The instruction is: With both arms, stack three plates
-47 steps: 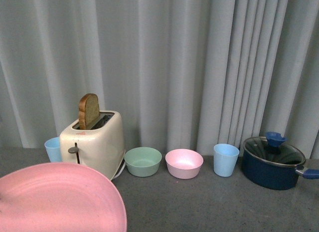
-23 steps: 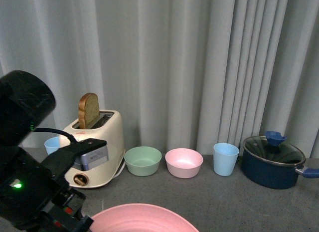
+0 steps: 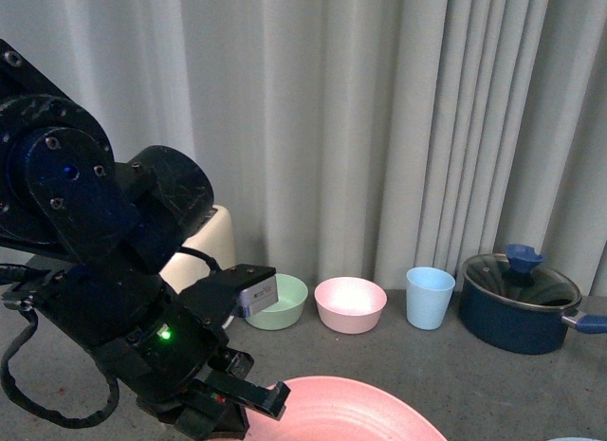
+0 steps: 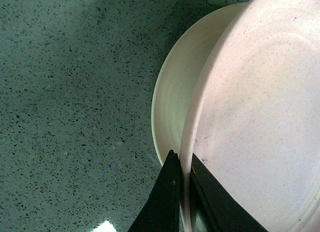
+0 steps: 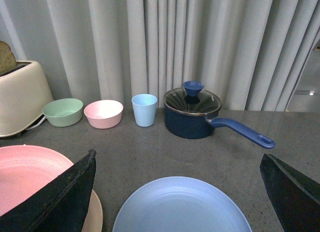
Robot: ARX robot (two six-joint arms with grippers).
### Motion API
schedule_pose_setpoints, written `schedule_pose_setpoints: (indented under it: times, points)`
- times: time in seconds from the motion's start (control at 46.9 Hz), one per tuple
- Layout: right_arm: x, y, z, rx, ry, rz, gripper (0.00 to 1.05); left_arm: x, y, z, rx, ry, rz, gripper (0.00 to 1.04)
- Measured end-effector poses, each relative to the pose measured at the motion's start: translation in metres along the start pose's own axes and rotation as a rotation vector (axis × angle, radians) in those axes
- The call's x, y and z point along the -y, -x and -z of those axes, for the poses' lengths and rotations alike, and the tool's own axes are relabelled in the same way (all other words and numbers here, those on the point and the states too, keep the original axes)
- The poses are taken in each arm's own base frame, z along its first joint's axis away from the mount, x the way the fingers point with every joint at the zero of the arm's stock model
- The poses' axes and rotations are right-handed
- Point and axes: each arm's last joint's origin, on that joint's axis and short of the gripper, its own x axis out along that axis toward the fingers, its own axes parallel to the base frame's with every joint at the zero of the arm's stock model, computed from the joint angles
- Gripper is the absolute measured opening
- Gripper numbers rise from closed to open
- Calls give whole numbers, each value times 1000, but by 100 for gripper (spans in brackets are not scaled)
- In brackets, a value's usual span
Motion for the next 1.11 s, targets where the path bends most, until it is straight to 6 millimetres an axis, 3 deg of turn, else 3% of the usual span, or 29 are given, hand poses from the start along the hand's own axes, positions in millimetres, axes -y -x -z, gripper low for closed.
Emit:
schedule_pose_setpoints:
  times: [0.32,1.109]
  points:
    - [0,0,0,0,0,0,97,12,-23,2,-35,-2,13,3]
    - [0,0,0,0,0,0,97,11,-39,-13,-44,-16,-14,3]
